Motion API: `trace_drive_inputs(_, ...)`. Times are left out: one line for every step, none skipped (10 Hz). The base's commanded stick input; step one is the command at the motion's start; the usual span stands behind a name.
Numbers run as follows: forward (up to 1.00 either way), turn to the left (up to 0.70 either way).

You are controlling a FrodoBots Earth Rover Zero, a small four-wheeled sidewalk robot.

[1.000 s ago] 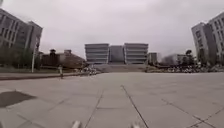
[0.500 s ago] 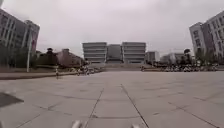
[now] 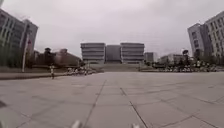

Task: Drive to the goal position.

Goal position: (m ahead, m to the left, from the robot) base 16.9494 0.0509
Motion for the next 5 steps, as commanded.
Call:
trace_drive_inputs(0.7,0.0)
trace_drive_inputs(0.7,0.0)
trace_drive_inputs(0.7,0.0)
trace_drive_inputs(0.7,0.0)
trace_drive_inputs(0.7,0.0)
